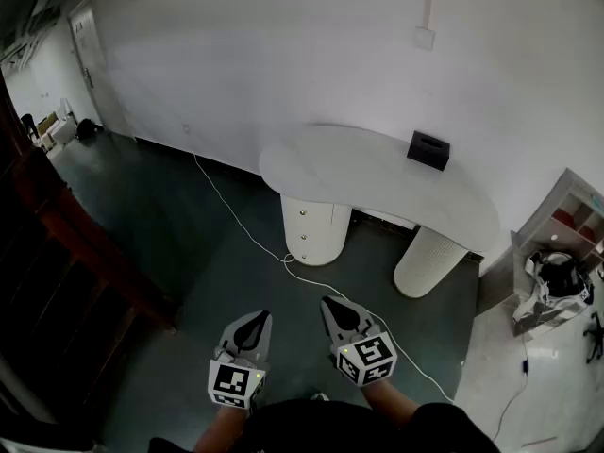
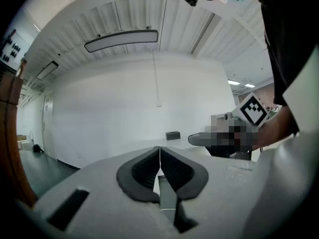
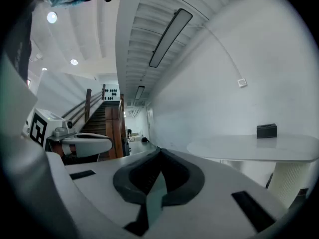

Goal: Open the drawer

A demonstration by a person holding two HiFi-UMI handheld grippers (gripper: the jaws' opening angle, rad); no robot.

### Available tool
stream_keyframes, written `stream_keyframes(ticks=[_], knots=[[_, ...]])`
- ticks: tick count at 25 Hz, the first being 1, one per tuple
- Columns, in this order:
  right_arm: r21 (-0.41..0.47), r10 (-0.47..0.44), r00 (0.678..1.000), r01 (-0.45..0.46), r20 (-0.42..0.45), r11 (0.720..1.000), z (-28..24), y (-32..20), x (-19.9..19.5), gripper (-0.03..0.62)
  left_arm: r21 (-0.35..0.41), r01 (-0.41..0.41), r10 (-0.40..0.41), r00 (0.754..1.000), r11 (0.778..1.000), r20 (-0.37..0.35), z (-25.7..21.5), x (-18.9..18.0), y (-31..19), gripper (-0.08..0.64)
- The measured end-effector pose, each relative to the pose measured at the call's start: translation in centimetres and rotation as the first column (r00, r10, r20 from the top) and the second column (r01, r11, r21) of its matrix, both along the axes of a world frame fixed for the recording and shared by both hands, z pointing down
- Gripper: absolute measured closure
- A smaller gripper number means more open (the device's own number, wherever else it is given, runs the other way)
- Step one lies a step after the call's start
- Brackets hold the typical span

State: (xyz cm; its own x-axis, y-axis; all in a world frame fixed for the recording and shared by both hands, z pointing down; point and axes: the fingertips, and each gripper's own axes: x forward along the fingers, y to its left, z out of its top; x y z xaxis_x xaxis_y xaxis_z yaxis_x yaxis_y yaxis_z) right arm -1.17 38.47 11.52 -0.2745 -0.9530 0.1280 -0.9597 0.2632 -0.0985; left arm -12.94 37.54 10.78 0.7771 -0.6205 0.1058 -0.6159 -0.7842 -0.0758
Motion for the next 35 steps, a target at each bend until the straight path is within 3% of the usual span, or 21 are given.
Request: stream_keyframes(ticks=[5, 8, 14, 16, 18, 20, 35], knots=[[-0.013, -0.028, 1.000, 0.028, 0.005, 1.000, 1.1, -1.0, 1.2, 0.590, 0.001, 0.026, -0.026, 1.000, 1.000, -0.007, 1.1, 1.3, -0.4, 0.540], [-0.027, -0.044, 0.999, 0.044, 0.011, 0.999, 2.0, -1.6, 1.8, 0.589, -0.045, 0.047, -0.047, 0.999, 0.998, 0.001, 2.4, 1.9, -0.2, 0.538], [-0.064, -0.046, 0.998, 0.048, 0.041, 0.997, 4.1, -3.2, 2.4, 0.588, -0.065, 0.042, -0.040, 0.999, 0.997, 0.034, 4.4, 2.9, -1.4, 0.534], [-0.077, -0.037, 0.998, 0.041, 0.057, 0.996, 4.8, -4.2, 2.5, 0.487, -0.097, 0.038, -0.034, 0.998, 0.995, 0.044, 5.2, 3.1, -2.5, 0.470], [-0.089, -0.027, 0.998, 0.032, 0.058, 0.996, 5.4, -5.3, 2.6, 0.488, -0.097, 0.029, -0.025, 0.999, 0.995, 0.046, 6.2, 3.3, -4.1, 0.402], [-0.095, -0.018, 0.998, 0.023, 0.055, 0.995, 5.9, -6.8, 2.7, 0.488, -0.104, 0.022, -0.017, 0.999, 0.994, 0.047, 7.0, 3.4, -5.9, 0.391], [-0.180, 0.156, 0.986, -0.145, 0.053, 0.973, 9.5, -21.4, 5.5, 0.482, -0.186, -0.173, 0.195, 0.975, 0.967, 0.105, 11.1, 6.9, -22.7, 0.379]])
